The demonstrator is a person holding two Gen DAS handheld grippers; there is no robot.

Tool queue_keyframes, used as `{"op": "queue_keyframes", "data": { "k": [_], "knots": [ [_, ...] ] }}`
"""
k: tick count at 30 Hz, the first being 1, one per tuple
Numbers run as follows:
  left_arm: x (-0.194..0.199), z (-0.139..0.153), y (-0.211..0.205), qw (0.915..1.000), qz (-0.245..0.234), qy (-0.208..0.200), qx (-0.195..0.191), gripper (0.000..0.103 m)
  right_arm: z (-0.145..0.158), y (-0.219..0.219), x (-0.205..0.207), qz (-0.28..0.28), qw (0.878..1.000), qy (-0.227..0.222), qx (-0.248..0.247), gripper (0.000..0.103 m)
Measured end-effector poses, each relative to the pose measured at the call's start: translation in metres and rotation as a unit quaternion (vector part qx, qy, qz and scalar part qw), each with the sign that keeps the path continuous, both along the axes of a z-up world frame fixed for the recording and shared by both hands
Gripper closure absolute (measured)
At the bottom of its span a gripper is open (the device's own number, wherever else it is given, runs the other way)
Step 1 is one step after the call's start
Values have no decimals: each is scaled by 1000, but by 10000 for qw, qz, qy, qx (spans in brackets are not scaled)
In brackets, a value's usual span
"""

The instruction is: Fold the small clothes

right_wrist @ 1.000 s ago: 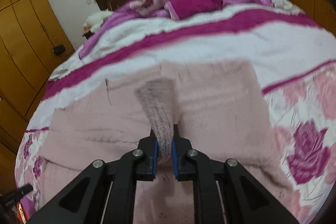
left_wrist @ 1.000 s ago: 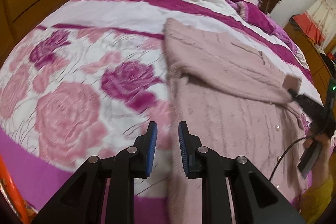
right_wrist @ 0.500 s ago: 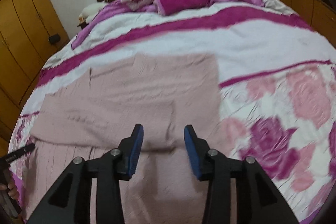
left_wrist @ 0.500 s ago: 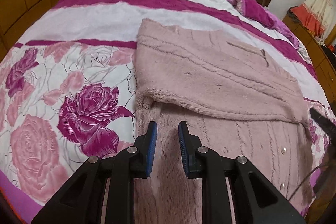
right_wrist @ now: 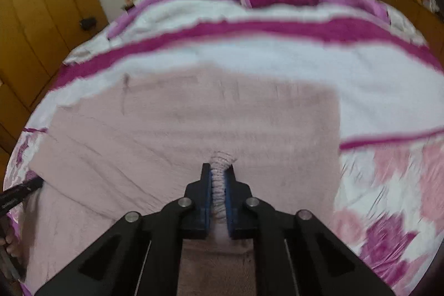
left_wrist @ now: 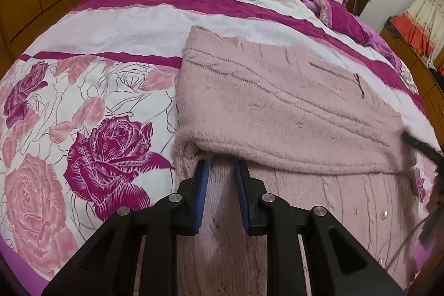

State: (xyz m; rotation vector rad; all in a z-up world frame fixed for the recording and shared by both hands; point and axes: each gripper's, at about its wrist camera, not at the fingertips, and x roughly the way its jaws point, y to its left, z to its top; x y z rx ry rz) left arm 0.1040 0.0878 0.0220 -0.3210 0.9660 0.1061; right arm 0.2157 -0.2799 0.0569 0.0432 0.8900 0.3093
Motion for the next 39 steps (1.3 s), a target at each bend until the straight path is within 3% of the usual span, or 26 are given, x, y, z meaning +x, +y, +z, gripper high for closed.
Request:
{"op": "queue_keyframes", "data": {
  "k": [4, 6, 9, 15, 19, 24, 28, 33, 36, 39],
  "knots": [
    [5, -5, 5, 9999, 112, -35, -109, 103, 46, -26, 4, -374, 9968, -557, 431, 96],
    [5, -8, 4, 9998, 103, -61, -131, 103, 56, -40, 10, -681, 9946, -736, 280, 96],
    [5, -10, -4, 9999, 73, -101, 102, 103, 39, -53, 22, -912, 9945, -478, 167, 95],
    [0, -7, -8, 9999, -39, -48, 136, 103, -38, -50, 36, -1088, 9926, 204, -497, 95],
    [-14, 11, -13, 9996, -260, -86, 51, 103, -30, -51, 29, -1147, 9925, 99, -416, 94],
    [-20, 36, -20, 9978, -467, -463, 28, 103, 8, -66, 11, -1490, 9870, -416, -425, 83],
    [1, 29, -27, 9976, -526, -444, 90, 103, 21, -74, -1, -1343, 9902, -387, 21, 83],
    [20, -6, -32, 9986, -501, 66, 153, 103, -7, -48, -14, -720, 9974, -66, -58, 74],
    [16, -12, -31, 9986, -504, -76, 128, 103, -35, -40, -19, -623, 9976, -74, -275, 72],
    [16, -11, -28, 9990, -455, -46, 21, 103, -37, -40, -23, -659, 9972, -215, -263, 71]
  ]
}}
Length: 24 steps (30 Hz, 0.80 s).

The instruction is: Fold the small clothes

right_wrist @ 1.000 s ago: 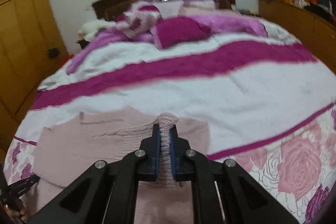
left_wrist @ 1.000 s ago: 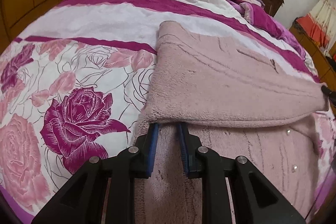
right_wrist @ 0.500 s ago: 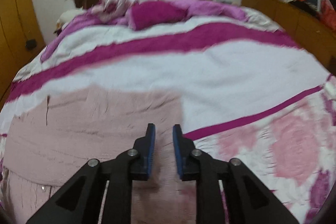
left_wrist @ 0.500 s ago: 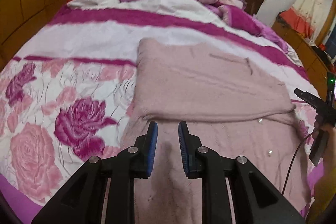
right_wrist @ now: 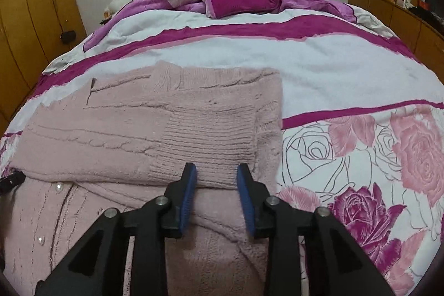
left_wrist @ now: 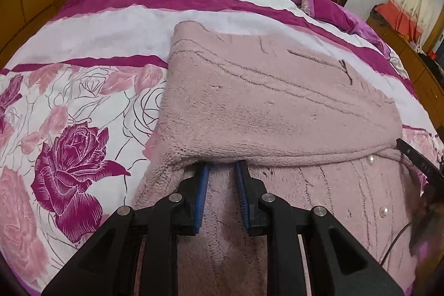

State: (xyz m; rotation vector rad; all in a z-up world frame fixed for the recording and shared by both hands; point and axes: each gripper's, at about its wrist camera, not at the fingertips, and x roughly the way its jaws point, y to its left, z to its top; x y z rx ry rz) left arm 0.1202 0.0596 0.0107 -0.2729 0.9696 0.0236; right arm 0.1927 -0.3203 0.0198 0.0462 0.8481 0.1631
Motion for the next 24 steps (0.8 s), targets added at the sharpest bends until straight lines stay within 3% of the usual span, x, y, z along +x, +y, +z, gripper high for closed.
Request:
{"op": "queue_keyframes", "data": {
  "k": [7, 24],
  "knots": [
    [-21, 17, -7, 9998, -109, 60, 170, 103, 21, 6, -22, -29, 9998, 167, 52, 58],
    [-127, 74, -35, 9981, -560, -137, 223, 103, 83, 13, -177, 538, 9978, -87, 376, 49]
  ]
}}
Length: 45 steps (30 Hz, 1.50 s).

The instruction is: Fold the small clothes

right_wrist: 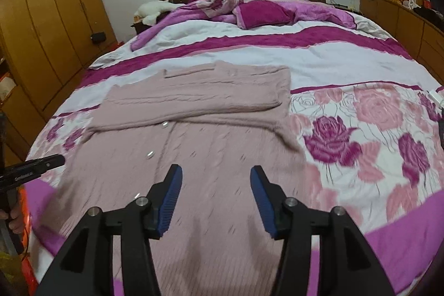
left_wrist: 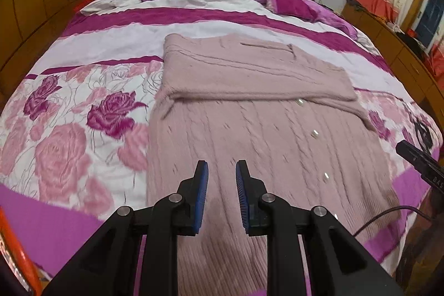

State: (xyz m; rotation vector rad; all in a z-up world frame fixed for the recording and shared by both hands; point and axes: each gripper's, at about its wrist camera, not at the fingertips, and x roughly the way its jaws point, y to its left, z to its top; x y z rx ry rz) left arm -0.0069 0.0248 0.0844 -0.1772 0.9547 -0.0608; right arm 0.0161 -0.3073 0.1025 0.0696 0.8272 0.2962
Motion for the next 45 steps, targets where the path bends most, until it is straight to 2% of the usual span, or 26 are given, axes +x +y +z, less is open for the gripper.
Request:
{"op": "queue_keyframes", "data": {
  "k": [3, 6, 10, 14, 20, 26, 32, 45],
  "knots": [
    [-21, 5, -7, 9999, -78, -56, 48, 103, 5, 6, -26, 102, 9999, -50, -85, 48],
    [-38, 4, -10, 9998, -197, -9, -92, 103, 6, 9, -51, 181, 9997, -68, -115, 48],
    [-63, 0, -12, 9997, -251, 23, 40, 103, 4, 11, -79, 204, 9997, -33, -115, 47],
    [-85, -7, -13, 9994, -317, 117, 41, 103, -6, 14, -100, 152, 9995, 53, -286, 47],
    [-108, -22, -26, 9973, -624, 236, 305, 102, -32, 22, -122, 195, 9975, 222, -634, 44],
    [-110, -35, -38, 9951, -805, 281, 505, 94, -50, 27, -130, 178, 9949, 244, -959, 40],
    [-102, -46, -48, 9917, -888, 285, 886, 93, -64, 32, -134, 242, 9905, 221, -1337, 34],
    [-84, -52, -51, 9891, -932, 295, 1102, 91, -68, 41, -110, 258, 9825, 128, -1840, 31]
  ]
}}
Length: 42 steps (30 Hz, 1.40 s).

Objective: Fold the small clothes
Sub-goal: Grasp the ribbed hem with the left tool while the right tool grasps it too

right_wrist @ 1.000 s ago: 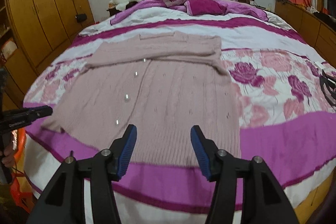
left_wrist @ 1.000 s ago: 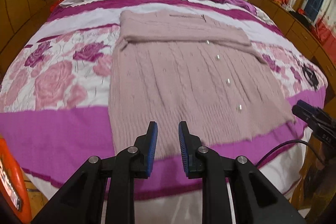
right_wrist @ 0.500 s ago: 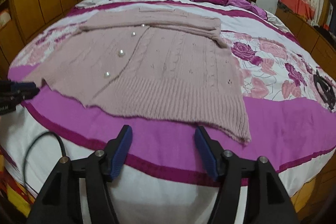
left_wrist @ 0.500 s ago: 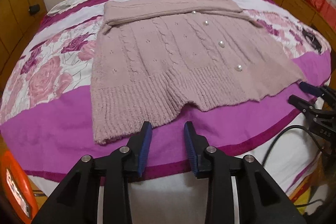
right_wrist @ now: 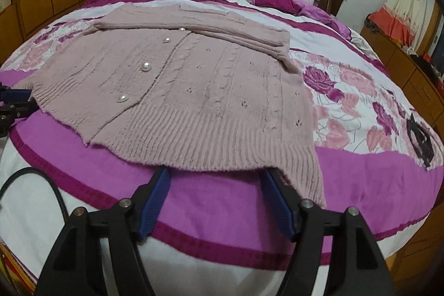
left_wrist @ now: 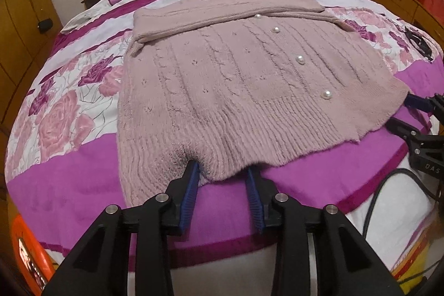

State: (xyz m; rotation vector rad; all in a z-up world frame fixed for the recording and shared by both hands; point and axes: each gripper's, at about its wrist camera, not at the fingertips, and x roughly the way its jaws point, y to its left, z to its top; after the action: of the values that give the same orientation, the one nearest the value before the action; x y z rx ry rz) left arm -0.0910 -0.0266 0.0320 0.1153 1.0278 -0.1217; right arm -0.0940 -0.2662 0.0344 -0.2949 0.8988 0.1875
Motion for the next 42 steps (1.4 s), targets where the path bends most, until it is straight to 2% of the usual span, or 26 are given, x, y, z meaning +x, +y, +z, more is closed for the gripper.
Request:
{"op": "queue_keyframes", "data": {
  "k": [6, 14, 18, 24, 27, 39, 40, 41, 42],
  "knots": [
    [13, -7, 1, 9999, 135, 39, 52, 91, -3, 4, 12, -58, 9999, -40, -91, 31],
    [16, -16, 0, 9997, 196, -103, 127, 91, -14, -2, 19, -219, 9995, -89, 232, 31],
    [17, -19, -3, 9994, 202, -162, 242, 91, -12, 0, 17, -191, 9994, -225, 176, 31],
    [16, -20, 3, 9993, 298, -222, 20, 91, -9, -4, 16, -198, 9989, -211, 372, 32],
    [18, -23, 6, 9992, 353, -174, -115, 91, -17, -8, 20, -221, 9984, -74, 512, 32],
    [18, -25, 7, 9990, 386, -121, -178, 91, -27, -17, 27, -307, 9953, 207, 896, 33],
    [18, -24, 7, 9989, 407, -132, -203, 91, -26, -16, 26, -321, 9953, 185, 895, 40],
    [17, -22, 8, 9987, 421, -168, -233, 92, -24, -16, 25, -348, 9955, 107, 876, 55],
    [16, -21, 7, 9986, 422, -215, -244, 93, -21, -17, 22, -363, 9954, 5, 888, 61]
  ]
}}
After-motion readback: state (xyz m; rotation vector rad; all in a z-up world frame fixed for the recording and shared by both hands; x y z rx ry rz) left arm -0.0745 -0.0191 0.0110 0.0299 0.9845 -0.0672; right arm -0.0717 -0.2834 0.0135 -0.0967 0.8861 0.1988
